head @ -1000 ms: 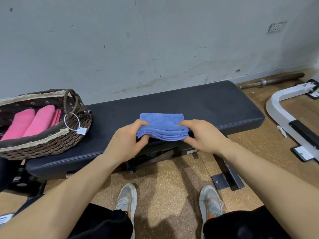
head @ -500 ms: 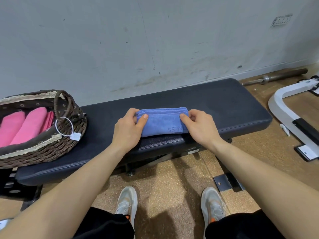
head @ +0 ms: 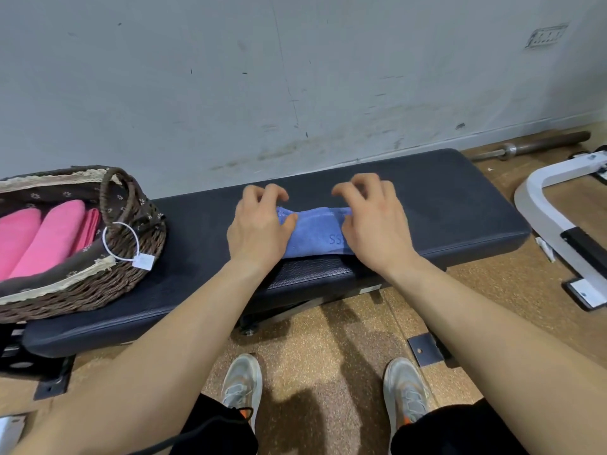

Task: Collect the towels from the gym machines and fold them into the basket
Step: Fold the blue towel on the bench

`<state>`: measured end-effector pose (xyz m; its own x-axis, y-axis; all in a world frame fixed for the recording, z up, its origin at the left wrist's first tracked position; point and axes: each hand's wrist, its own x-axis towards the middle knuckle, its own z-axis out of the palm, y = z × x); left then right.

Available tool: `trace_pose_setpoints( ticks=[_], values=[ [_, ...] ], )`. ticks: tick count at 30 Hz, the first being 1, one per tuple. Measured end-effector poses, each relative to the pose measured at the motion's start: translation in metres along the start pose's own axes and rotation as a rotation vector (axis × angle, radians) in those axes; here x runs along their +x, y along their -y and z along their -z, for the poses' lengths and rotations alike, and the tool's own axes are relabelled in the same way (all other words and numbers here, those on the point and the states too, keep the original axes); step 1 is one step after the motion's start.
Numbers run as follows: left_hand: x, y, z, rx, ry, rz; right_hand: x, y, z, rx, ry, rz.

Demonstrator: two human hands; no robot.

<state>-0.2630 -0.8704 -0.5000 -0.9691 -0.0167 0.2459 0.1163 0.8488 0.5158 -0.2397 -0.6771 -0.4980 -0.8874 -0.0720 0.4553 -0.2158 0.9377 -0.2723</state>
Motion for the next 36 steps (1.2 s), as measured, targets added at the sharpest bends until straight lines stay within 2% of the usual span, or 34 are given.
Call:
trace_pose_setpoints(
  ticks=[2,4,5,8,10,13,17,19,21,24,29,32,36],
  values=[
    [0.002,-0.001,-0.002,-0.019,-0.047,-0.234,0.001,-0.004,-0.006,-0.065,0.037,0.195],
    [0.001,0.002,-0.006,0.022,-0.005,-0.39,-0.002,-0.007,-0.01,-0.13,0.099,0.245],
    [0.001,0.004,-0.008,0.064,0.027,-0.409,-0.004,-0.008,-0.011,-0.14,0.127,0.239],
    [0.002,0.012,-0.007,0.156,0.075,-0.349,-0.008,-0.007,-0.002,-0.047,0.204,0.172],
    [0.0,0.012,0.0,0.123,0.115,-0.307,-0.01,-0.004,0.005,0.007,0.261,0.114],
    [-0.001,0.005,0.008,0.099,0.174,-0.258,-0.018,-0.001,0.003,-0.068,0.367,0.135],
    [-0.008,-0.011,0.001,0.374,-0.013,-0.367,-0.028,0.001,-0.005,-0.192,0.402,0.203],
    [-0.01,-0.021,-0.007,0.418,-0.034,-0.405,-0.031,0.002,-0.004,-0.228,0.411,0.216],
    [-0.005,-0.03,-0.012,0.353,0.022,-0.408,-0.034,0.002,-0.003,-0.246,0.429,0.228],
    [0.008,-0.035,-0.017,0.268,0.217,-0.298,-0.038,0.001,-0.002,-0.239,0.451,0.217],
    [0.014,-0.024,-0.024,0.316,0.409,-0.119,-0.044,-0.005,-0.002,-0.093,0.476,0.122],
    [0.01,-0.024,-0.03,0.376,0.415,-0.111,-0.038,-0.003,0.005,-0.035,0.438,0.055],
    [0.008,-0.023,-0.032,0.39,0.414,-0.12,-0.009,0.012,0.009,0.037,0.301,-0.093]
  ],
)
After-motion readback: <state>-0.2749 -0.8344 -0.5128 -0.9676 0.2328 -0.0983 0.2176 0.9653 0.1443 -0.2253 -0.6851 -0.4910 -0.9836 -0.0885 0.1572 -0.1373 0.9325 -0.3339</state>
